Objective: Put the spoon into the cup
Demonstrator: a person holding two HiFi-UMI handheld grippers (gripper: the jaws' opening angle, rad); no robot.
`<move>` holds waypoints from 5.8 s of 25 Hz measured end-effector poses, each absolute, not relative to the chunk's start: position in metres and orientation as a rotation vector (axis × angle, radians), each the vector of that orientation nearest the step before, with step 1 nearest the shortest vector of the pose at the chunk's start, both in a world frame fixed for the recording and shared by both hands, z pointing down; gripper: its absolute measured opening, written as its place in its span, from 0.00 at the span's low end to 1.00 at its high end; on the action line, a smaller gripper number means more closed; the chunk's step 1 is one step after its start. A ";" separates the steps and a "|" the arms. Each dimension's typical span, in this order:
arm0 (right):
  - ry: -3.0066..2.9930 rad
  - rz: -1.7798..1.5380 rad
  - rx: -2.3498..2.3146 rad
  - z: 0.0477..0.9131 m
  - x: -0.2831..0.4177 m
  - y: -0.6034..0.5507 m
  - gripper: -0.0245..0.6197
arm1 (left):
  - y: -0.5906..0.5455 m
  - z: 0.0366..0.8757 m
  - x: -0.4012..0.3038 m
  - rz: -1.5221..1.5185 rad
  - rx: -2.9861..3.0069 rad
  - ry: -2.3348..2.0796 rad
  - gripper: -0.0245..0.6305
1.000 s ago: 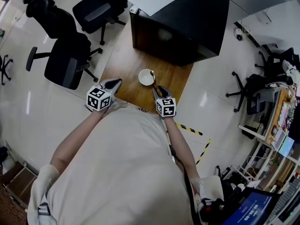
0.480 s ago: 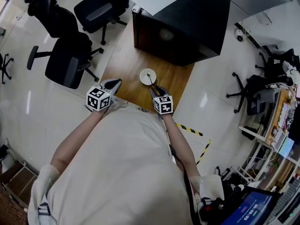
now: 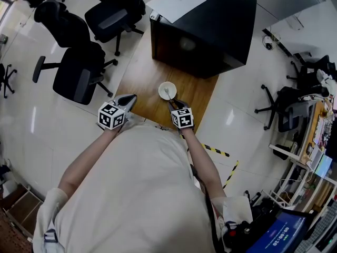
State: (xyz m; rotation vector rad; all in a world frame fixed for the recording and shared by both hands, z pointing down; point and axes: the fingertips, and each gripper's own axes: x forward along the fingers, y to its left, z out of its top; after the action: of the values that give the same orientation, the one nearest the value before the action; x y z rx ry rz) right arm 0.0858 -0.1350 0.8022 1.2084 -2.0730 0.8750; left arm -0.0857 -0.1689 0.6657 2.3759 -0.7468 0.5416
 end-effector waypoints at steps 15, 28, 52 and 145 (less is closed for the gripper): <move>-1.977 1.003 1.227 0.828 0.068 -0.135 0.24 | -0.177 0.668 -0.104 0.543 2.385 -0.669 0.04; -1.982 0.934 1.459 0.777 0.071 -0.153 0.29 | -0.197 0.661 -0.101 0.494 2.429 -0.529 0.04; -2.118 0.824 1.970 0.614 0.029 -0.071 0.29 | -0.136 0.633 -0.096 0.460 2.479 -0.100 0.04; -2.246 0.624 2.184 0.568 0.043 0.124 0.20 | 0.023 0.633 -0.157 0.456 2.501 -0.341 0.04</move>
State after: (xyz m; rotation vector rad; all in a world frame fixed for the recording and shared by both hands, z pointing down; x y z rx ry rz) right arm 0.0434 0.1242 0.5684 2.1842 -2.2457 0.6239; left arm -0.1570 0.0227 0.6332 2.5012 -0.3409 0.4556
